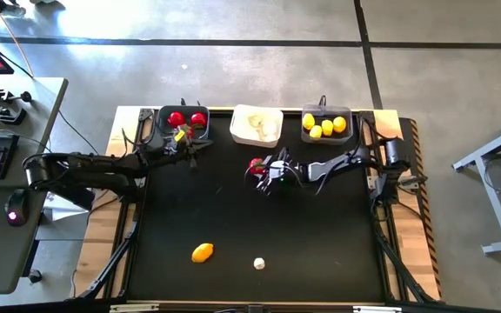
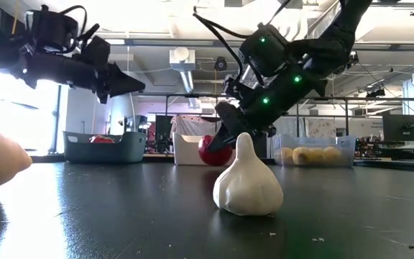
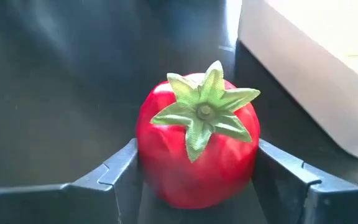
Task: Sort produce into baskets
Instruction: Put the red tomato into the gray bin
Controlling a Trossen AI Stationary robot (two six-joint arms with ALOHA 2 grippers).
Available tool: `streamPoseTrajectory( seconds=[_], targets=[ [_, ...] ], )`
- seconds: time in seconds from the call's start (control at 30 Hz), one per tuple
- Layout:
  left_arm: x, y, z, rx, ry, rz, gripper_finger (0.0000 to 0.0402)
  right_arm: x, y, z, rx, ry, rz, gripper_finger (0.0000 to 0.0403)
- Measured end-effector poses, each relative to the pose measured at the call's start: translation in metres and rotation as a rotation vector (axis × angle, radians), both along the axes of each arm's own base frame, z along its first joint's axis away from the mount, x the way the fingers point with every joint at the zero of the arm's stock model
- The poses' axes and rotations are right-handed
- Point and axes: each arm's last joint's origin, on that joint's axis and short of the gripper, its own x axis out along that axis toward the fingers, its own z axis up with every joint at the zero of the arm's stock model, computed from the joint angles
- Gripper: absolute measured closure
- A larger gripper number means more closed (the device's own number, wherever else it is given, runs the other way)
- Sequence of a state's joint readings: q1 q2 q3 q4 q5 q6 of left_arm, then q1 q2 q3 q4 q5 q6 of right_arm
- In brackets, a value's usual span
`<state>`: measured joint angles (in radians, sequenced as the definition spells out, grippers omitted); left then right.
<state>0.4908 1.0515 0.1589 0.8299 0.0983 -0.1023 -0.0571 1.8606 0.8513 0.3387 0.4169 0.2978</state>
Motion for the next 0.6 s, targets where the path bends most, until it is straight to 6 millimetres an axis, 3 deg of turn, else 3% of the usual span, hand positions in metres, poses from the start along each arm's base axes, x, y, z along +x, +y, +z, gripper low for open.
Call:
streamPoseTrajectory(
  seconds=[0.27, 0.6],
  targets=[
    [-0.014, 0.014, 0.008, 0.022, -0.037, 0.110, 0.0401, 0.017, -0.001, 0.018, 0.003, -0.122, 0.028, 0.0176],
    [-0.044, 0.013, -0.005, 0.076, -0.178, 0.232, 0.0402, 0.104, -0.012, 0.041, -0.117, -0.253, 0.075, 0.0177]
  ],
)
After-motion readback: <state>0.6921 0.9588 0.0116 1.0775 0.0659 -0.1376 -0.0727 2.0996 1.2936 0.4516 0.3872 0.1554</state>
